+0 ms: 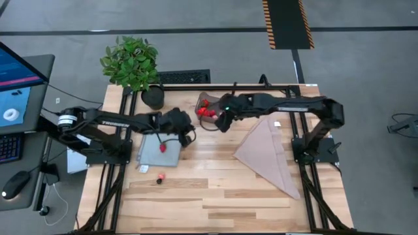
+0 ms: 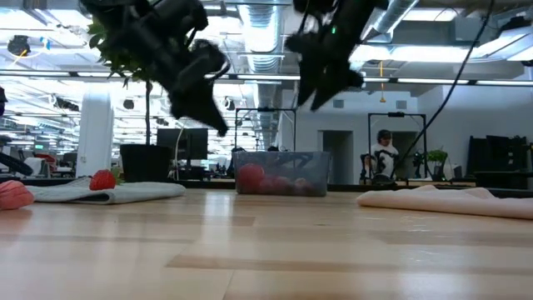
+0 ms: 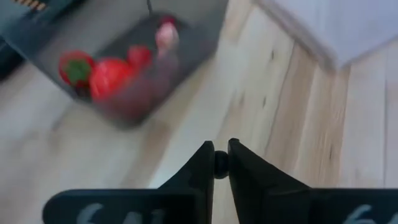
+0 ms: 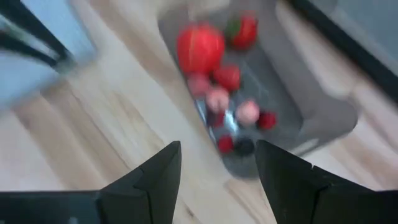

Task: Pick and placing Produce into tupperware
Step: Put the blueberry into the black bin

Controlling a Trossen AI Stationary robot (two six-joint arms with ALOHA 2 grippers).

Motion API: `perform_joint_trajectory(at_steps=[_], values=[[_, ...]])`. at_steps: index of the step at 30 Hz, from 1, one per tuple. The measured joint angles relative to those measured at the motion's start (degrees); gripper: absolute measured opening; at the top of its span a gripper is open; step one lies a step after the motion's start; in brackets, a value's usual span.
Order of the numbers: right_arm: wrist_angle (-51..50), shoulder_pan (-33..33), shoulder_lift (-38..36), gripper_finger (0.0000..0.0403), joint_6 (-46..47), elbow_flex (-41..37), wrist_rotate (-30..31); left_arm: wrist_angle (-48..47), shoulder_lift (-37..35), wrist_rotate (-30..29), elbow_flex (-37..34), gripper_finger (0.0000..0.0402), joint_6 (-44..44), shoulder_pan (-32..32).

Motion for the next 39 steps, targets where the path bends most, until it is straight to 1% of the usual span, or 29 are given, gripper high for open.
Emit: perform_joint_trajectory(at_steps=[4,7,11,13,18,19,23,25,30,32,33,35,37,39], values=[[1.1,1.0,-3.7,0.0228,1.3,0.0,-0.1,3.4,0.1,5.0,4.0,0.0003,0.7,4.3],[0.9,2.7,-4.6,0.0228,1.3,-0.1,-0.1,5.0,0.1,7.8,6.1,0.0000,0.8,7.7],[-0.7,4.5,-4.9,0.0228,1.8,-0.1,1.4,5.2,1.0,14.1,9.2,0.0001,1.3,12.5],[-2.3,4.9,-4.9,0.0228,2.6,-0.1,2.5,2.5,1.5,16.7,10.2,0.0000,0.4,14.5],[-5.6,5.5,-4.9,0.0228,4.4,-0.1,5.0,1.8,1.7,20.5,10.7,0.0000,0.4,15.7],[-5.9,5.5,-4.9,0.0228,4.7,-0.1,5.0,1.1,1.7,20.7,10.7,0.0000,1.0,15.7],[-6.1,5.5,-4.9,0.0228,4.7,-0.1,5.0,0.4,2.2,17.3,10.7,0.0000,1.1,15.4],[-5.8,5.6,-4.9,0.0228,4.8,-0.1,5.0,0.3,2.2,16.9,10.7,0.0000,1.3,15.4],[-3.8,9.1,-4.3,0.0228,5.7,-0.4,4.8,-3.4,1.7,14.7,10.7,0.0000,1.4,15.4],[0.5,11.0,-3.9,0.0228,6.2,-1.5,4.8,-5.2,0.9,14.6,10.7,0.0000,2.0,15.4],[2.5,11.9,-3.4,0.0228,6.4,-2.3,4.8,-6.3,0.4,14.6,10.7,0.0000,2.1,15.3],[2.4,13.4,-2.7,0.0228,7.1,-3.7,4.8,-7.3,-1.6,14.6,10.6,0.0000,1.9,14.6],[5.8,14.7,-1.2,0.0228,7.5,-4.3,5.2,-6.7,-5.5,14.6,9.2,0.0000,0.9,13.9],[6.4,15.8,-0.1,0.0228,7.8,-6.1,5.4,-6.1,-10.0,14.6,7.4,0.0000,0.4,12.8]])
